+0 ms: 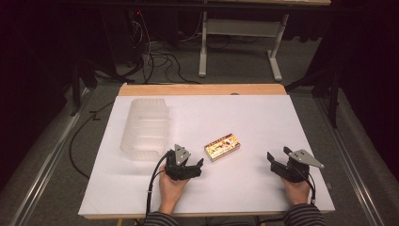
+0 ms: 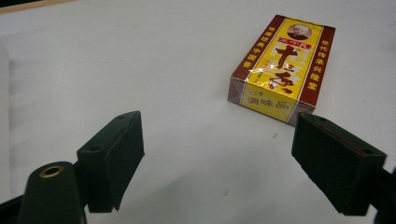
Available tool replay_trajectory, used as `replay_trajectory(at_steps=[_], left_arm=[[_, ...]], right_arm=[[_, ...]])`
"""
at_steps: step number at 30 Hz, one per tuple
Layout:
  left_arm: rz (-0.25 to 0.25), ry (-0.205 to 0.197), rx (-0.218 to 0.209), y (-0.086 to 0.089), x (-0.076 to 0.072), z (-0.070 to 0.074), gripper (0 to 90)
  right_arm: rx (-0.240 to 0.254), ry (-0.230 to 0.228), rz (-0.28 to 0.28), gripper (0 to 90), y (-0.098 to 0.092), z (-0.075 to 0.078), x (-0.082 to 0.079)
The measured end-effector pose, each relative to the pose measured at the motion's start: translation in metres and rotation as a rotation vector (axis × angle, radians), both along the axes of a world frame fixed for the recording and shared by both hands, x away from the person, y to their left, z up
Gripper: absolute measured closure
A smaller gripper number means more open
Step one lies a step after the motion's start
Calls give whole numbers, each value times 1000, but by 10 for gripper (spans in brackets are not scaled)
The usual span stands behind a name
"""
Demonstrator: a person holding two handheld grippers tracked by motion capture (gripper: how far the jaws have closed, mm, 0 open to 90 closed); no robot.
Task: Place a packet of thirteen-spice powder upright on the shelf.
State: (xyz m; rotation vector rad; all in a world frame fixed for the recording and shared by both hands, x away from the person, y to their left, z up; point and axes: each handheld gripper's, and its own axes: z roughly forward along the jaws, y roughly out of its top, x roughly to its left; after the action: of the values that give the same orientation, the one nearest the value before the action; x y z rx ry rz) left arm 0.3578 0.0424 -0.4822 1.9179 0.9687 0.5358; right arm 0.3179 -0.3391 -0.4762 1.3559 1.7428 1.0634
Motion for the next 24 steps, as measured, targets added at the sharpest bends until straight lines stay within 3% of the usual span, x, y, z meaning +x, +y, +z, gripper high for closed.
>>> replay_trajectory(at_steps=[9, 24], left_arm=[[0, -3, 8, -1, 0, 0, 195], [23, 14, 6, 0, 2, 0, 187]], right_arm=[[19, -7, -24, 280, -2, 0, 0], [8, -26, -9, 261, -1, 0, -2]])
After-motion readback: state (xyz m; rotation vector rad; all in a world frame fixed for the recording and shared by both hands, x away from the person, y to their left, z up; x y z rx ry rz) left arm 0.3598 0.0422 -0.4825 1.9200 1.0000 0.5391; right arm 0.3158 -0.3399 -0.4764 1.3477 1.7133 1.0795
